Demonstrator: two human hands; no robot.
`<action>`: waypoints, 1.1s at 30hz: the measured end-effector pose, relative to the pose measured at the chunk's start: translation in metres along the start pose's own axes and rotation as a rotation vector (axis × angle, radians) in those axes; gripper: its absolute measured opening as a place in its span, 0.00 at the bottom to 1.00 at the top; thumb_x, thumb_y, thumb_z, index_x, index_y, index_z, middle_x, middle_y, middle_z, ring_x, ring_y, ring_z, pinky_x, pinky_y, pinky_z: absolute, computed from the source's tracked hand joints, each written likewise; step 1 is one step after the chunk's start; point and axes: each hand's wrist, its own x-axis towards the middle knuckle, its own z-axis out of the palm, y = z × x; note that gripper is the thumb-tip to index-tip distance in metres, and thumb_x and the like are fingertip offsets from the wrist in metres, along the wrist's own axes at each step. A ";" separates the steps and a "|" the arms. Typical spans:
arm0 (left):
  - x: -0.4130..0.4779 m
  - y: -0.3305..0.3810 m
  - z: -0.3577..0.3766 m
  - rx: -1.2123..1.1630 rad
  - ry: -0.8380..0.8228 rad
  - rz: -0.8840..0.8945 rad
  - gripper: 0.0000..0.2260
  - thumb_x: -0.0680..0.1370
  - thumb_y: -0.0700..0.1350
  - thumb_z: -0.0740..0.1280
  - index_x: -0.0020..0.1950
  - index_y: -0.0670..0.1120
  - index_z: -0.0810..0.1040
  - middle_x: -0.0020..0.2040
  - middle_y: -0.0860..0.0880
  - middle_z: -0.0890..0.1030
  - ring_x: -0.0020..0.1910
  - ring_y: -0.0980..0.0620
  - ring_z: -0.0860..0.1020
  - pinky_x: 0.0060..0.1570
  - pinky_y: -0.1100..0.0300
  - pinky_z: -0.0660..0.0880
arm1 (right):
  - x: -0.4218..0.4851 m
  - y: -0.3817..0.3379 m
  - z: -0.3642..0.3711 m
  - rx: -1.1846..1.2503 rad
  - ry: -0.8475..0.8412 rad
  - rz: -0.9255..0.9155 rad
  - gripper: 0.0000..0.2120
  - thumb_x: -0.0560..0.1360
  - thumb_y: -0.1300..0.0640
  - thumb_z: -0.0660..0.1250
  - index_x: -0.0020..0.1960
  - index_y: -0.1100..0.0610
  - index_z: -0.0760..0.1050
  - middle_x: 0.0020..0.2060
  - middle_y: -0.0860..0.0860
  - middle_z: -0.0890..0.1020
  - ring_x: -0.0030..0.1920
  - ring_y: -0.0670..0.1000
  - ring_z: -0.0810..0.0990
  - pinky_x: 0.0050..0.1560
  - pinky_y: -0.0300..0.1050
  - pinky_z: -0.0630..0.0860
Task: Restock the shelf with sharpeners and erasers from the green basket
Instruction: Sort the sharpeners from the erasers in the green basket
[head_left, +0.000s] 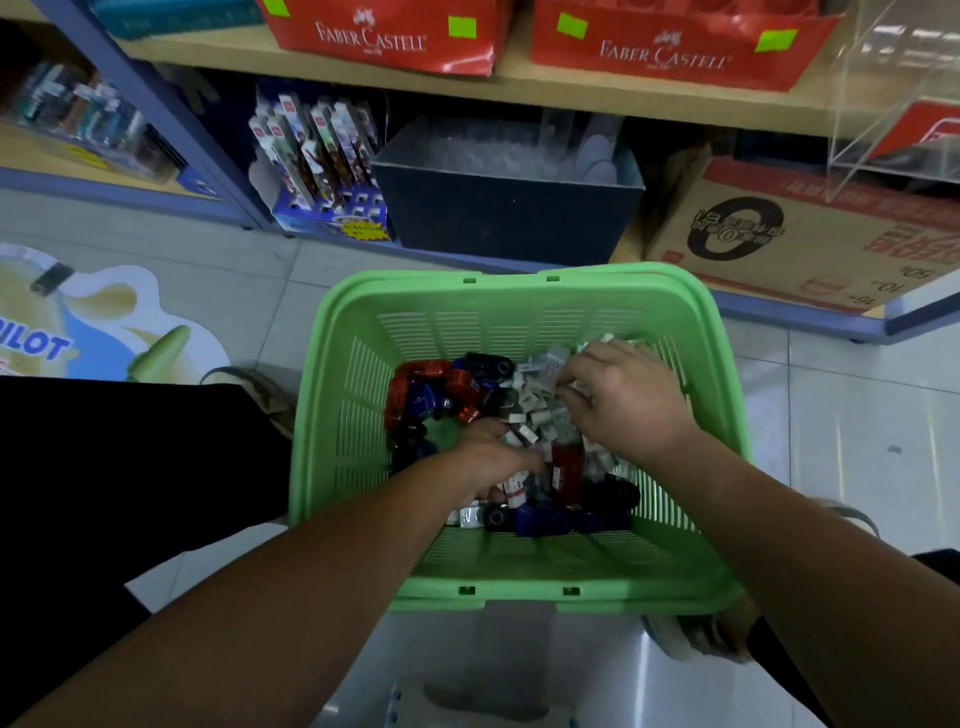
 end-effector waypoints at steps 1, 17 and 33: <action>-0.004 0.000 -0.001 0.000 0.004 0.017 0.36 0.72 0.46 0.80 0.77 0.48 0.67 0.59 0.51 0.76 0.50 0.52 0.80 0.42 0.56 0.82 | -0.001 0.000 -0.006 0.006 -0.009 0.024 0.05 0.75 0.55 0.73 0.50 0.53 0.84 0.44 0.51 0.83 0.48 0.57 0.81 0.50 0.50 0.74; -0.029 0.091 0.019 -0.317 0.078 0.389 0.17 0.73 0.43 0.79 0.59 0.52 0.80 0.58 0.50 0.83 0.48 0.49 0.84 0.41 0.57 0.81 | -0.023 0.000 -0.059 0.026 0.308 0.149 0.11 0.76 0.58 0.72 0.58 0.56 0.82 0.49 0.54 0.84 0.51 0.60 0.83 0.52 0.54 0.80; 0.005 0.093 0.009 1.086 0.418 0.702 0.05 0.77 0.45 0.70 0.53 0.50 0.83 0.49 0.47 0.83 0.49 0.43 0.82 0.43 0.52 0.79 | -0.033 0.001 -0.043 -0.158 0.208 0.014 0.07 0.76 0.55 0.69 0.47 0.58 0.83 0.42 0.55 0.81 0.46 0.61 0.79 0.53 0.56 0.75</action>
